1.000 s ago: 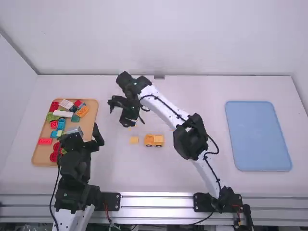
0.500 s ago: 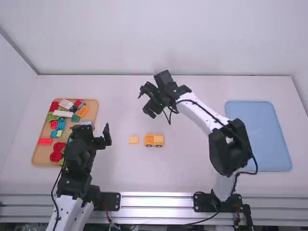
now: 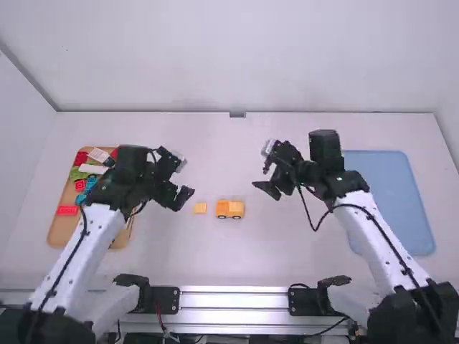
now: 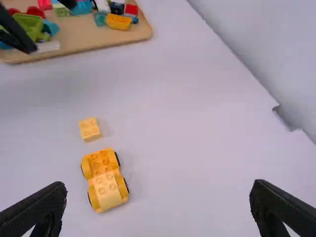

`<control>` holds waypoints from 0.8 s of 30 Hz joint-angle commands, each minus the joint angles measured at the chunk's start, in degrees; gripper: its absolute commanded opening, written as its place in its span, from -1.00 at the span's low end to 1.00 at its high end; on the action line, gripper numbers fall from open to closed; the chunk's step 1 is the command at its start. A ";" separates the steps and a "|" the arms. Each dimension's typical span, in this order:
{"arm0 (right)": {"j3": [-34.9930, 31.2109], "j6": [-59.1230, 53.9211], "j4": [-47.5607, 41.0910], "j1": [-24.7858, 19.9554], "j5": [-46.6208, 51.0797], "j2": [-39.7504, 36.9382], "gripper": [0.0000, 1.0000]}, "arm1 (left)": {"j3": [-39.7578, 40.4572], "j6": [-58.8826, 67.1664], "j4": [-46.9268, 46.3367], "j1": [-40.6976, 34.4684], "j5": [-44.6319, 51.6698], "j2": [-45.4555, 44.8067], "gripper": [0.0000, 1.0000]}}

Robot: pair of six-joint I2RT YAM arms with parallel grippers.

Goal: Assemble lego blocks to make yellow taxi

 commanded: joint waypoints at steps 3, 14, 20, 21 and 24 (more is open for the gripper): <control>-5.25 -2.32 5.03 -3.28 -8.55 -1.57 0.97 | 7.13 13.38 -5.11 -5.14 -4.24 12.11 0.98; -9.90 -2.34 12.94 -6.95 -11.56 0.46 0.97 | 12.33 27.52 -7.10 -16.50 -22.34 39.19 0.76; -9.84 -2.82 13.31 -7.04 -11.50 1.25 0.97 | 12.15 28.48 -4.81 -16.65 -21.68 43.78 0.37; -9.84 -2.95 13.25 -7.02 -11.34 1.25 0.97 | 12.15 28.52 -4.72 -16.74 -21.75 43.82 0.10; -9.84 -2.78 13.33 -6.80 -11.37 1.25 0.97 | 12.17 28.50 -4.35 -16.48 -21.44 43.82 -0.05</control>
